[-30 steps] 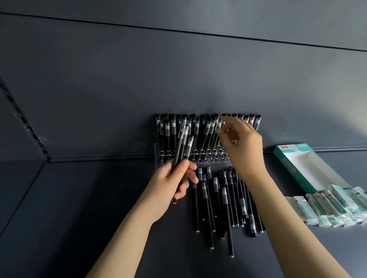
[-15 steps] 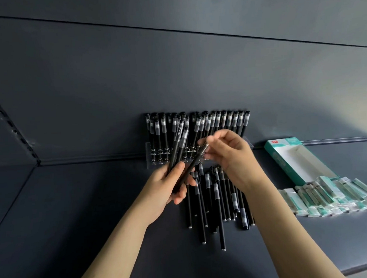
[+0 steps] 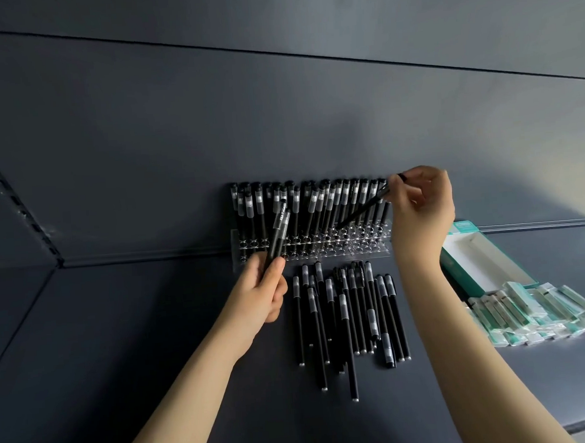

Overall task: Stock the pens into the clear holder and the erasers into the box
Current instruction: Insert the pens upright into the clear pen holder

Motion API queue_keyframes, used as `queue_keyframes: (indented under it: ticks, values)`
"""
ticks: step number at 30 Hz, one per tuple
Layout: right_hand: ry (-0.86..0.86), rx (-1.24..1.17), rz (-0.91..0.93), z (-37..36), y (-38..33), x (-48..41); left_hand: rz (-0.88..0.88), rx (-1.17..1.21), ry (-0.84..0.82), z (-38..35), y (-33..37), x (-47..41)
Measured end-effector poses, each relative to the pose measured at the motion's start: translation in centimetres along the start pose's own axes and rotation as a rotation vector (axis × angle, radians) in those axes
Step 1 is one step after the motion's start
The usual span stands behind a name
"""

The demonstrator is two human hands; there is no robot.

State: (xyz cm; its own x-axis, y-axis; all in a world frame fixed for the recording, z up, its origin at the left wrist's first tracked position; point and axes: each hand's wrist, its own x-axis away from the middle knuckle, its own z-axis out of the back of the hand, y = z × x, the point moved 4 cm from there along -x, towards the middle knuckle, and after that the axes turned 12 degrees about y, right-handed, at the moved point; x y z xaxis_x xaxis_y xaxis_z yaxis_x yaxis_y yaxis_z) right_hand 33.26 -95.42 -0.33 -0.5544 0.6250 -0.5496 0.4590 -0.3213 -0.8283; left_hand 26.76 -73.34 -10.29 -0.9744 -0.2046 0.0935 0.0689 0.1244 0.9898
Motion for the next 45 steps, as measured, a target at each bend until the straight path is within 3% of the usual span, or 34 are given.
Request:
queue_keyframes:
  ticks: [11, 27, 31, 37, 45]
  values:
    - [-0.140, 0.159, 0.114, -1.8, -0.2, 0.8, -0.023, 0.024, -0.007, 0.1, 0.3, -0.1]
    - [-0.352, 0.369, 0.442, -3.9, 1.3, 1.8, -0.070, 0.060, 0.044, 0.3, 0.5, -0.5]
    - [-0.430, 0.258, 0.296, -2.7, 0.2, 3.5, -0.068, 0.121, 0.012, 0.2, 0.9, -0.2]
    - [-0.656, -0.067, -0.321, -2.4, -1.5, 6.7, -0.066, 0.123, -0.065, -0.6, 0.9, 0.3]
    - [-0.532, -0.242, -0.517, -2.1, -1.0, 6.9, -0.074, 0.109, -0.095, -0.8, 0.6, 0.6]
